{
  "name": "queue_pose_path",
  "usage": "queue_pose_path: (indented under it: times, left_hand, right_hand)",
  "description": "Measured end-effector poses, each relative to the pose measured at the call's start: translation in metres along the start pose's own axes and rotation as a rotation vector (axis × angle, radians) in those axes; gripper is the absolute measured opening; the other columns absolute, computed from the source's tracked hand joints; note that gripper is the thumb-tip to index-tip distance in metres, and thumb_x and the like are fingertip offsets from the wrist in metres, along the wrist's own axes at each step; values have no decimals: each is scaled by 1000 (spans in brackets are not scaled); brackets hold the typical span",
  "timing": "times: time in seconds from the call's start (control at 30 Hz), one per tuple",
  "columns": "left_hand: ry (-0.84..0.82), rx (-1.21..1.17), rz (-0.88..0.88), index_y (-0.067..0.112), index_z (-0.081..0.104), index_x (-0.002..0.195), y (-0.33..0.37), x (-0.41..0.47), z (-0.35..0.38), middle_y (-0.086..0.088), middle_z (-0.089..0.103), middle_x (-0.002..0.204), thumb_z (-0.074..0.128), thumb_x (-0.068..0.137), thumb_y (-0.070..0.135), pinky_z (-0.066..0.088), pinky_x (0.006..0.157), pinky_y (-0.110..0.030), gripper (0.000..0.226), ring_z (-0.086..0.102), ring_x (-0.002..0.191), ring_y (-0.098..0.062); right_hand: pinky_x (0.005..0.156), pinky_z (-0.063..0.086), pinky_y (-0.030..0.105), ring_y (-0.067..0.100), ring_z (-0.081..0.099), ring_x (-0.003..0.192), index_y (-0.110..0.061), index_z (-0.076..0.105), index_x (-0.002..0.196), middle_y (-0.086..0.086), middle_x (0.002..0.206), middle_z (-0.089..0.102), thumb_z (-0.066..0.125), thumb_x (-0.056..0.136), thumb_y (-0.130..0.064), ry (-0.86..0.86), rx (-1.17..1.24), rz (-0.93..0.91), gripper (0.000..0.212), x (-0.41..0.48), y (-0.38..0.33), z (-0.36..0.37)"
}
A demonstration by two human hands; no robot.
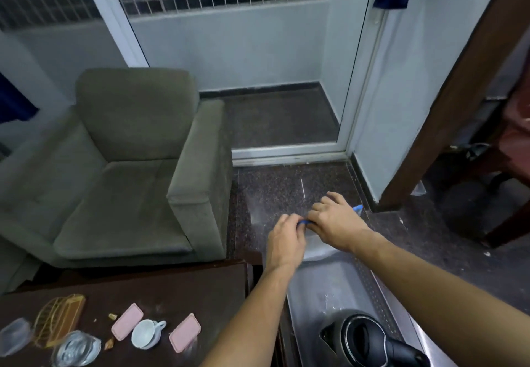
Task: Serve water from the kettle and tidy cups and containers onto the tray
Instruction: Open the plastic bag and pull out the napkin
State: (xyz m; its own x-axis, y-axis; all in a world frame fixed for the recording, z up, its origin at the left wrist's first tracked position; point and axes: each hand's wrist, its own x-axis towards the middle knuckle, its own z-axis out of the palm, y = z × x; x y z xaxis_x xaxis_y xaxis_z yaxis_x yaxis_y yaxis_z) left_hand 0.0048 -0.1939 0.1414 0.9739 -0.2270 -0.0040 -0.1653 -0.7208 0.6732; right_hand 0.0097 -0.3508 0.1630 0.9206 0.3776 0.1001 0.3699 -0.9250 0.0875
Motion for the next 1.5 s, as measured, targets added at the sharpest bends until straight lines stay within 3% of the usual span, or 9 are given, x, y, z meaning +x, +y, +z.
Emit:
queue_pose_path:
  times: [0.13, 0.27, 0.37, 0.63, 1.0, 1.2, 1.5]
  left_hand:
    - [64, -2, 33, 19, 66, 116, 17, -11, -58, -3, 61, 115, 48, 106, 25, 43, 82, -33, 21, 61, 104, -26]
    - [140, -14, 67, 16, 67, 116, 23, -26, -122, -7, 63, 116, 51, 104, 23, 47, 91, -42, 21, 61, 108, -30]
    - [207, -20, 97, 13, 69, 114, 20, -37, -173, -9, 66, 115, 53, 102, 21, 46, 93, -42, 21, 62, 110, -31]
    - [379, 16, 98, 16, 68, 105, -16, -82, -318, -4, 65, 104, 51, 103, 25, 45, 82, -40, 19, 62, 100, -28]
    - [524, 149, 56, 21, 67, 105, -75, -156, -458, -1, 63, 106, 46, 104, 31, 51, 85, -46, 23, 64, 98, -30]
    - [550, 188, 56, 23, 67, 103, -87, -172, -488, 0, 64, 103, 47, 104, 31, 51, 83, -44, 22, 63, 96, -28]
    - [575, 232, 27, 28, 67, 99, -86, -172, -502, 8, 60, 93, 49, 103, 35, 53, 79, -40, 19, 63, 89, -22]
  right_hand:
    - [107, 42, 50, 30, 64, 94, -18, 74, 92, 3, 89, 70, 62, 96, -36, 53, -3, 4, 22, 12, -21, -54]
    - [98, 42, 45, 30, 64, 93, -18, 72, 90, 3, 88, 70, 62, 96, -37, 130, -13, -25, 23, 29, -53, -111]
    - [104, 40, 44, 30, 64, 97, -19, 74, 96, 3, 93, 71, 57, 99, -39, 156, -28, -53, 26, 46, -84, -150]
    - [114, 28, 40, 22, 59, 109, -24, 69, 108, -5, 107, 68, 41, 105, -45, 181, -107, -159, 35, 108, -196, -245]
    - [106, 30, 34, 20, 60, 109, -25, 70, 109, -6, 108, 68, 40, 106, -44, 237, -103, -283, 36, 157, -334, -314]
    - [106, 32, 37, 22, 61, 109, -24, 70, 105, -4, 108, 68, 44, 104, -40, 237, -94, -308, 30, 155, -348, -329]
    - [102, 30, 34, 19, 60, 110, -27, 70, 99, -7, 105, 69, 48, 103, -38, 222, -71, -305, 25, 150, -300, -331]
